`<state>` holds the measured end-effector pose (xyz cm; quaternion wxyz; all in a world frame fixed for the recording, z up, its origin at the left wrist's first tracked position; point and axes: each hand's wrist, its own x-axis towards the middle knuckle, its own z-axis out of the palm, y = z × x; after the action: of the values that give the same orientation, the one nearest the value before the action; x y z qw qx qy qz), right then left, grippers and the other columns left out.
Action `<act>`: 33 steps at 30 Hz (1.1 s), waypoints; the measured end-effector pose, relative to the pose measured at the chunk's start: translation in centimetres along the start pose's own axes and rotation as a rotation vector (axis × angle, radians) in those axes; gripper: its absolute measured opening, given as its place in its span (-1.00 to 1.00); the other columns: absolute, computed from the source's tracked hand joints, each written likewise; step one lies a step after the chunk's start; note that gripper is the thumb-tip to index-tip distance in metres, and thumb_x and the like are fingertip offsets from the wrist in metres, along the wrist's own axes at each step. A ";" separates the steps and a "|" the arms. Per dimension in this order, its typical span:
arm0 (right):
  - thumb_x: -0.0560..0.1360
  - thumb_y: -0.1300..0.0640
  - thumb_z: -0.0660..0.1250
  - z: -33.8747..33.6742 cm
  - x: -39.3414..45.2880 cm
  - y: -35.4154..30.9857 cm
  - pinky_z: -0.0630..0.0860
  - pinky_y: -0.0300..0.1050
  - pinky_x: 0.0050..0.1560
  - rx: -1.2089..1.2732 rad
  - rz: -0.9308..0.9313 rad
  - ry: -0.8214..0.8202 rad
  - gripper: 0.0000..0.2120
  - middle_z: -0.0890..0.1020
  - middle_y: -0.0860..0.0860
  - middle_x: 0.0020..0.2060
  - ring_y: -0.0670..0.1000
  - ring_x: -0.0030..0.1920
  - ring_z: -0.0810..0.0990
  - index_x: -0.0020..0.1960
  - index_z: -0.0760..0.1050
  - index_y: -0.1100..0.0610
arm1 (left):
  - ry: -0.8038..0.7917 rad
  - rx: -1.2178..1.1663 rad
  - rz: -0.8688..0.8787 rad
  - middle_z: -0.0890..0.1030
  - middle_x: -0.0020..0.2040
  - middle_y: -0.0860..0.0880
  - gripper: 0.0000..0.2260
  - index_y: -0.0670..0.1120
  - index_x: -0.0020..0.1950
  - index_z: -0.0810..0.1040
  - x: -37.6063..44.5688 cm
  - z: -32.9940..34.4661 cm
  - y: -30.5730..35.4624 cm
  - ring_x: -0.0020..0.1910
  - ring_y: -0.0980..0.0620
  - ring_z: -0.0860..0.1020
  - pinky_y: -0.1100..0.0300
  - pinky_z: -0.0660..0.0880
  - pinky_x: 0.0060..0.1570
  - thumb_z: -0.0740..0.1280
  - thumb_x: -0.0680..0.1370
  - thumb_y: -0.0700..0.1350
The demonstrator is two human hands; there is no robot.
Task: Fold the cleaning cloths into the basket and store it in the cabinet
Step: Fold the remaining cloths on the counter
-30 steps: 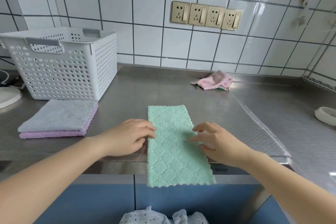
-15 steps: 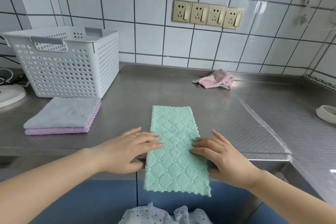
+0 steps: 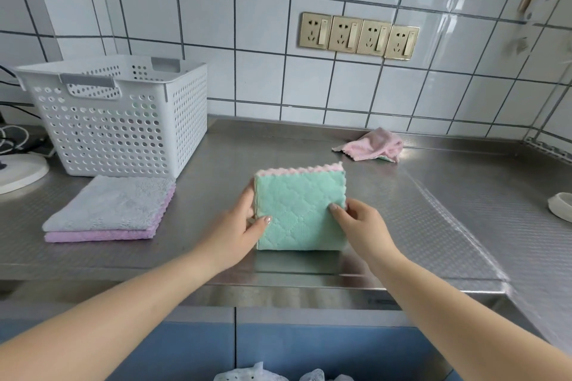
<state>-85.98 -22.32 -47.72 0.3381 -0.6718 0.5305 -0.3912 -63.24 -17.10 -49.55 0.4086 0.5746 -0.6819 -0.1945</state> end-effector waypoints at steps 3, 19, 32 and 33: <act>0.52 -0.04 0.28 0.9 2.8 0.3 0.31 -0.11 -0.26 -0.060 0.129 -0.033 -0.64 0.54 0.10 -0.31 0.03 -0.28 0.45 -0.15 0.47 0.29 | 0.018 0.047 -0.117 0.52 -0.21 -0.18 -0.26 0.22 0.50 -0.25 1.6 0.2 0.0 -0.38 -0.01 0.44 0.15 0.37 -0.29 0.25 0.58 -0.06; 0.52 0.09 0.29 1.1 4.7 -0.4 0.35 -0.23 -0.52 -0.162 0.363 -0.139 -0.81 0.48 0.07 -0.41 0.02 -0.53 0.43 -0.02 0.52 0.23 | -0.168 0.087 -0.412 0.62 -0.05 -0.03 -0.19 0.03 0.54 -0.25 5.9 0.0 -0.2 -0.47 0.08 0.48 0.31 0.43 -0.42 0.32 0.55 -0.06; 0.59 0.04 0.07 4.7 4.8 -3.0 0.05 0.14 0.44 -0.966 -0.225 -0.272 -0.57 0.27 0.04 0.44 0.07 0.48 0.15 0.45 0.23 0.01 | -0.359 0.735 0.011 0.25 0.49 -0.01 -0.57 -0.04 0.49 0.23 7.1 3.3 1.8 0.51 -0.04 0.12 -0.08 0.04 0.44 0.09 0.60 -0.11; 0.59 0.07 0.03 5.3 4.7 -2.4 0.00 0.18 0.45 -0.954 -0.207 -0.297 -0.56 0.26 0.03 0.45 0.05 0.50 0.11 0.47 0.19 -0.01 | -0.379 0.730 -0.005 0.22 0.51 -0.01 -0.56 -0.05 0.50 0.20 7.1 3.7 1.6 0.52 -0.03 0.11 -0.09 0.02 0.45 0.07 0.60 -0.11</act>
<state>-79.60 -26.21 -47.35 0.0250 -0.8487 0.5270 -0.0373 -67.14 -24.13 -48.23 0.0444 0.6374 -0.7681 -0.0430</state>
